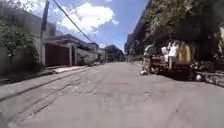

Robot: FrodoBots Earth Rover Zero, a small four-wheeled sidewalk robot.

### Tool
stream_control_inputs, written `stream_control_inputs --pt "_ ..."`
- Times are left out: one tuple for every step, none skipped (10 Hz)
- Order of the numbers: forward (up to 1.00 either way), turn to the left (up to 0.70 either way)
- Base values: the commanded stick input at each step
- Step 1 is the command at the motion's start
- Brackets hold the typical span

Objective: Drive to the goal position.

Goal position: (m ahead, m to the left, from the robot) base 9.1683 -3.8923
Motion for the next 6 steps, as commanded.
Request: stream_control_inputs --pt "0.85 0.0" --pt "0.85 0.0" --pt "0.85 0.0" --pt "0.85 0.0" --pt "0.85 0.0" --pt "0.85 0.0"
